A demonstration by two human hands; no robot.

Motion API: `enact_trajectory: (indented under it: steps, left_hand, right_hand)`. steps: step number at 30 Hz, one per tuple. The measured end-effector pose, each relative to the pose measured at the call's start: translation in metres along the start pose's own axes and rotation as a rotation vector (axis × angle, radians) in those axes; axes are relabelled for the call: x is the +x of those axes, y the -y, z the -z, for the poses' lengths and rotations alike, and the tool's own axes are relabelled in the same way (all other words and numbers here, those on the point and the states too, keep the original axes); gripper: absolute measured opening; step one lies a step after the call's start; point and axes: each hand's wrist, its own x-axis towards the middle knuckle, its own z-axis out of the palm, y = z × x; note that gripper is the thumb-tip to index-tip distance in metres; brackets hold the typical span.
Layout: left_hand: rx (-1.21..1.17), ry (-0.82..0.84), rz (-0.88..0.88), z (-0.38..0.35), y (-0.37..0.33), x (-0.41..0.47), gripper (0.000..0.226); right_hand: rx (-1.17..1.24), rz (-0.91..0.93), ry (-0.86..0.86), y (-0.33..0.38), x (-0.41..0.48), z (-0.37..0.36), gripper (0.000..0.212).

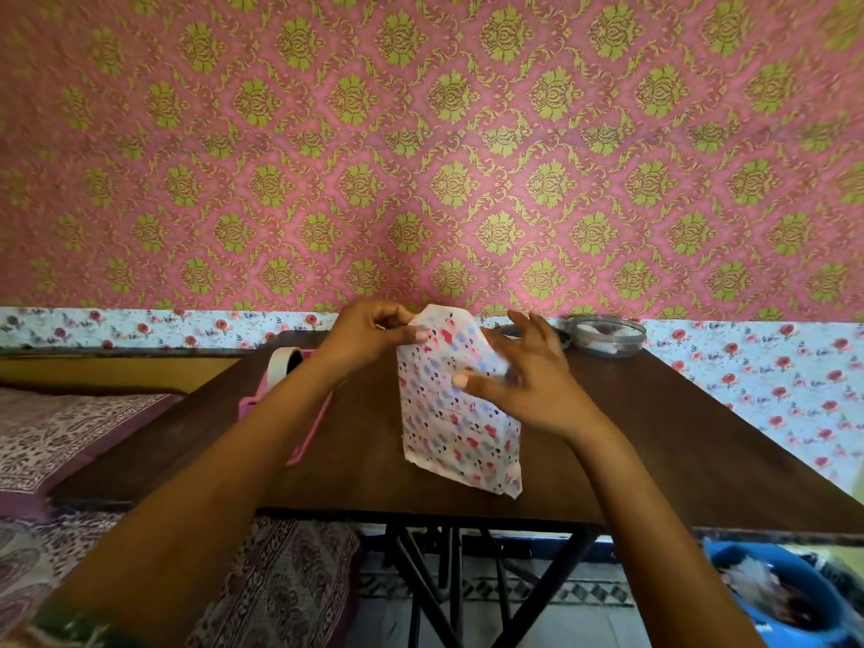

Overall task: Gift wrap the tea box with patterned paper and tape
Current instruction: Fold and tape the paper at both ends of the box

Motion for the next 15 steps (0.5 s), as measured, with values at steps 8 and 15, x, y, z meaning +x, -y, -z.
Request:
enact_trajectory:
  steps: [8, 15]
  left_hand:
    - [-0.108, 0.008, 0.006, 0.010, 0.000, -0.015, 0.005]
    - [-0.140, -0.050, 0.058, 0.008, -0.001, -0.013, 0.010]
  right_hand:
    - [0.709, 0.011, -0.114, -0.003, 0.013, -0.013, 0.018]
    - [0.730, 0.001, -0.126, -0.008, 0.031, -0.016, 0.015]
